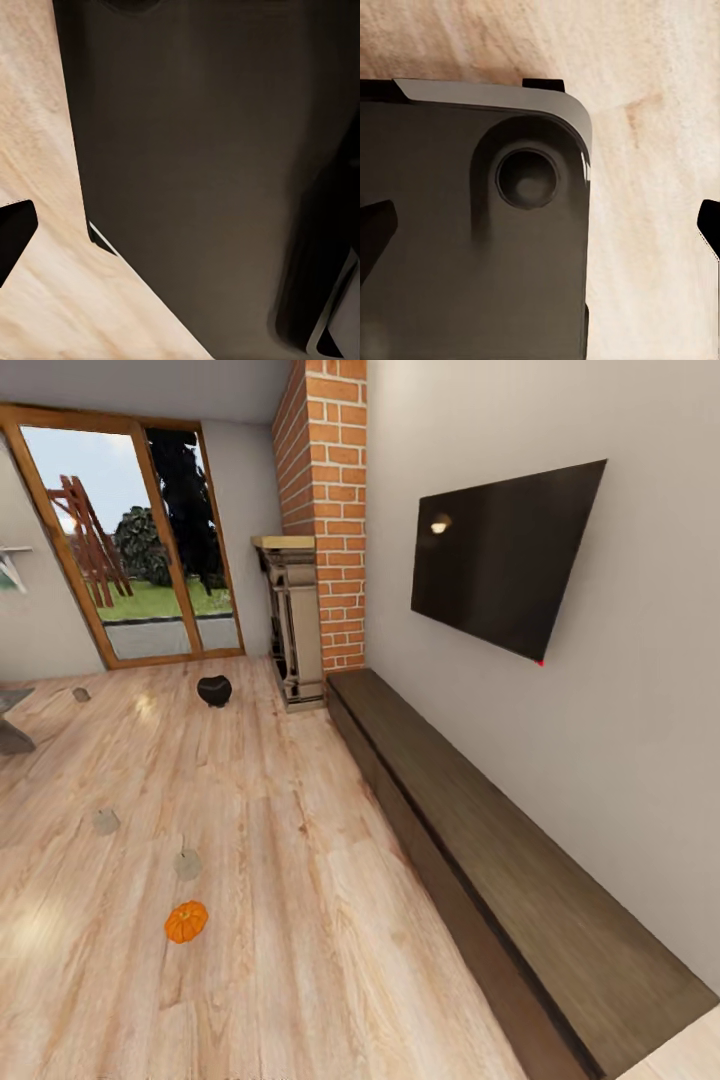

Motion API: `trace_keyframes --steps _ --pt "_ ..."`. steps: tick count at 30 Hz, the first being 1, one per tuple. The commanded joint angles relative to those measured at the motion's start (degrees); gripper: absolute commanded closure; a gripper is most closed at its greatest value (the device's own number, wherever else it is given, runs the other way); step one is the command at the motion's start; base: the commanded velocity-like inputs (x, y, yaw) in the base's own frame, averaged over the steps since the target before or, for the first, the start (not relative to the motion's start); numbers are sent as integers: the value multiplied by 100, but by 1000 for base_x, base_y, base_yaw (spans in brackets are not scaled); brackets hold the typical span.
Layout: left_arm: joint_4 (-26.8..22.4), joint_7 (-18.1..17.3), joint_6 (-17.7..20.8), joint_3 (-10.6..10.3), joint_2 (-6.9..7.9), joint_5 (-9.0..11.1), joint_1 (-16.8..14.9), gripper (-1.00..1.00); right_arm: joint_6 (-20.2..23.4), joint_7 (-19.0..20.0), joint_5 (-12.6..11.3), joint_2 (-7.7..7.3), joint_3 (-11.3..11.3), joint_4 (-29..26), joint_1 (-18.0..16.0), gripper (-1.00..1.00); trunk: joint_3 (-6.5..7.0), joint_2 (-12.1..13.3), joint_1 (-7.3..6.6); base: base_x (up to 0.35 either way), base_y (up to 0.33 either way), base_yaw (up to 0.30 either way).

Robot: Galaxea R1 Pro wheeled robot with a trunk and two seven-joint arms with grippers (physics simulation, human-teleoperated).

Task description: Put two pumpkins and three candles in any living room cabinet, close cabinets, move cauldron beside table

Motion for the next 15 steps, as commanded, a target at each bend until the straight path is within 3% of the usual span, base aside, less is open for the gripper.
trace_keyframes --steps 1,11,15 --pt "-2 0 0 0 0 0 0 -100 0 0 0 -2 1 0 1 -100 4 0 0 0 0 273" --pt "3 0 0 0 0 0 0 -100 7 0 0 -5 3 0 0 -100 39 0 0 8 0 272" --pt "1 0 0 0 0 0 0 -100 8 0 0 -20 9 7 1 -100 44 0 0 117 0 92"
